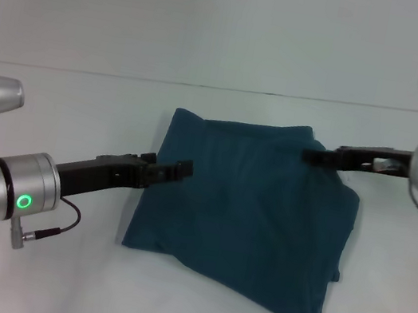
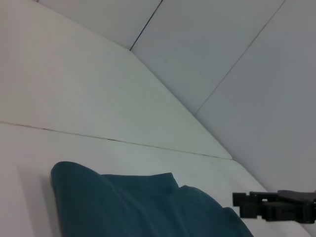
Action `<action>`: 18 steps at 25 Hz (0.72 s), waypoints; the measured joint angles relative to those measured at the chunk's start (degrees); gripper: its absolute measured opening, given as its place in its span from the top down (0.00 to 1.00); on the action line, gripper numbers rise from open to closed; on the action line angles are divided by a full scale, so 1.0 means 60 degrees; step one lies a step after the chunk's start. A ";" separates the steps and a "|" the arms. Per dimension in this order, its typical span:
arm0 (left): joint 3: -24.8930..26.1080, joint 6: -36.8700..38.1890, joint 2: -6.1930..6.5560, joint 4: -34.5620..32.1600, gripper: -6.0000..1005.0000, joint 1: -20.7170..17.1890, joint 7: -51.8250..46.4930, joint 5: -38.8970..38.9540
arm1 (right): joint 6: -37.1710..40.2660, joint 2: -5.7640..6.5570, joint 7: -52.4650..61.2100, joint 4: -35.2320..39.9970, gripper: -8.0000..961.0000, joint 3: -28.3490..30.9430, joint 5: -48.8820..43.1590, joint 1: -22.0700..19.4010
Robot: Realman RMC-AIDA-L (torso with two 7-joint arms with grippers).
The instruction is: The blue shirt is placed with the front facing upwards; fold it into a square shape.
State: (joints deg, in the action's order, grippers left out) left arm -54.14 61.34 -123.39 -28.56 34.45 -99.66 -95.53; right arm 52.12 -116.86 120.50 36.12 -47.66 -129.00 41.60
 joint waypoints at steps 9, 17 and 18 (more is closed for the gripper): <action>0.0006 -0.0167 0.0015 -0.0124 0.08 -0.0002 -0.0001 -0.0020 | 0.1813 0.0048 0.0090 0.1173 0.08 0.0923 0.0545 -0.0955; 0.0014 -0.0328 0.0014 -0.0202 0.08 -0.0021 0.0015 -0.0034 | 0.4111 0.0198 0.0622 0.1917 0.08 0.1651 0.0732 -0.1857; 0.0014 -0.0329 0.0014 -0.0205 0.08 -0.0021 0.0016 -0.0046 | 0.4417 0.0221 0.0703 0.1967 0.08 0.1788 0.0734 -0.1948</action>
State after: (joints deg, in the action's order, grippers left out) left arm -54.05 59.37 -123.31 -29.79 34.32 -99.56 -95.80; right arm 78.62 -115.53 124.72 47.92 -36.94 -124.59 29.91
